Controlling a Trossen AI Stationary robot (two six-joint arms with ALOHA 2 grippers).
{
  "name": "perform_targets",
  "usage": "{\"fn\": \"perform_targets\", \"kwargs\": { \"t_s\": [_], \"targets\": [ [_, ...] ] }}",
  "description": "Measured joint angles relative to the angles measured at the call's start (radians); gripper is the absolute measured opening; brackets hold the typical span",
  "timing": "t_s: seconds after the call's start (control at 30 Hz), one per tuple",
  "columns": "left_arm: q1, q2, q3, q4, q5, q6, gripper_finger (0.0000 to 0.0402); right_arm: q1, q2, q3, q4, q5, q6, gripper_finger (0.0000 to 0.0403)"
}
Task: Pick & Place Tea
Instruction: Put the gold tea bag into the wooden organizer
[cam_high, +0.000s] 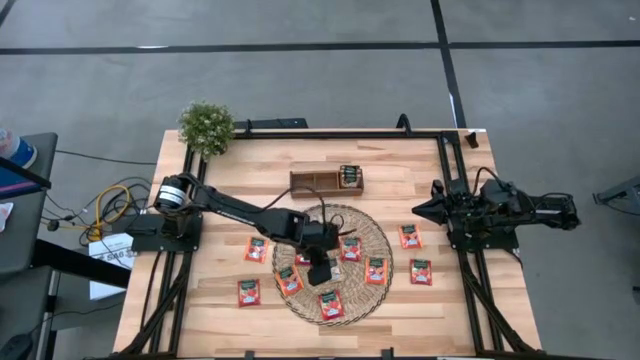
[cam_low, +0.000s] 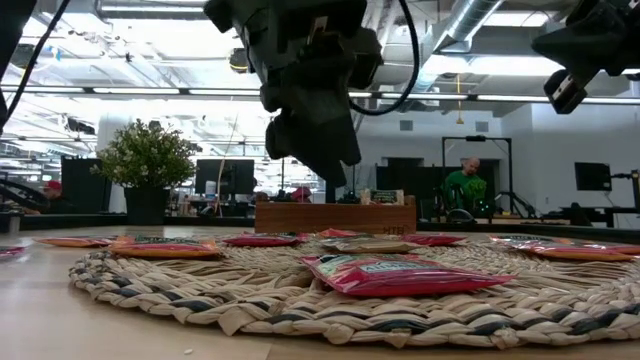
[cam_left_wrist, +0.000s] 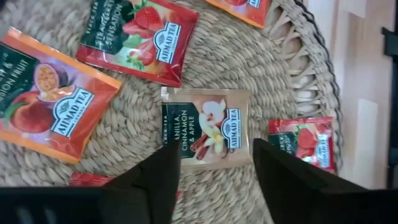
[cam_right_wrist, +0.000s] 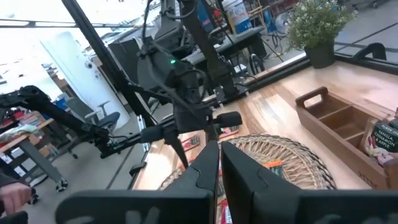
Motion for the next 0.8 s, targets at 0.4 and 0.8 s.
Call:
{"fn": "perform_targets", "kwargs": {
  "t_s": [0.4, 0.8],
  "targets": [
    [-0.008, 0.000, 0.000, 0.143, -0.047, 0.021, 0.0295, 0.000, 0.000, 0.000, -0.003, 0.000, 0.000, 0.0011],
    [0.000, 0.044, 0.000, 0.005, -0.168, 0.021, 0.0296, 0.000, 0.000, 0.001, -0.003, 0.000, -0.001, 0.0011]
  ]
}}
